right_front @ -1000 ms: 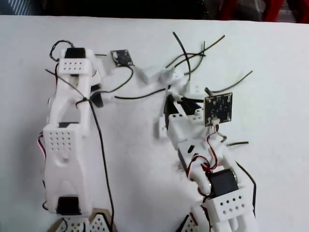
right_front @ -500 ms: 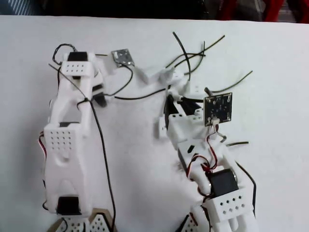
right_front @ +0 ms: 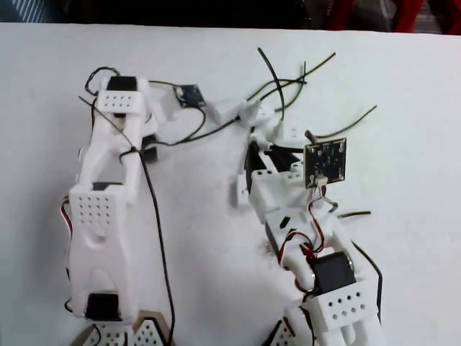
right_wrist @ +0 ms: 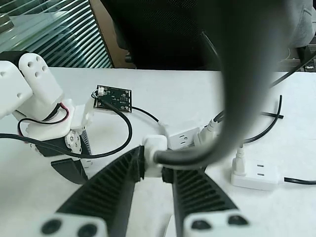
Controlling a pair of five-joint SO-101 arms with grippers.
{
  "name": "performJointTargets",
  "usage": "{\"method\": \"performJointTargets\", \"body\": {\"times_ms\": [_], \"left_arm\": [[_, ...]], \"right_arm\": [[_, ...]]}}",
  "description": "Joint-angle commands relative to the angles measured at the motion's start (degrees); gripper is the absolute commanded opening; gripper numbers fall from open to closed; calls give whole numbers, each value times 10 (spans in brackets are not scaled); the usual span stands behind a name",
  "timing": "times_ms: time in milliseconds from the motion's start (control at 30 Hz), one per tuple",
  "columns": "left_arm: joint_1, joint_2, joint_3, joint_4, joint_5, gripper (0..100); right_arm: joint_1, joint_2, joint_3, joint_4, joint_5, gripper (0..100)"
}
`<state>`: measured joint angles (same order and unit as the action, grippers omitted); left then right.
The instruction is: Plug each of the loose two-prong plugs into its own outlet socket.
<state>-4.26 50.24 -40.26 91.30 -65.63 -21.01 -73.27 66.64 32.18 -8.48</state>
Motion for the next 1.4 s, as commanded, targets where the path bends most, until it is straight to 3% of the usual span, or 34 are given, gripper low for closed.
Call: {"method": "performJointTargets", "body": {"times_ms": [0, 300, 533, 933, 1133, 1367], "left_arm": [[17, -54, -5, 49, 44, 76], [17, -152, 2, 107, 90, 76], [39, -229, 131, 104, 93, 72], [73, -497, 565, -141, 120, 76], [75, -571, 702, -232, 115, 77], [47, -601, 713, -215, 120, 295]], "right_arm": [[5, -10, -7, -13, 3, 18], [7, -10, -7, -13, 3, 18], [7, -10, -7, -13, 3, 18], [7, -10, -7, -13, 3, 18], [7, -10, -7, -13, 3, 18], [7, -10, -6, -13, 3, 18]]}}
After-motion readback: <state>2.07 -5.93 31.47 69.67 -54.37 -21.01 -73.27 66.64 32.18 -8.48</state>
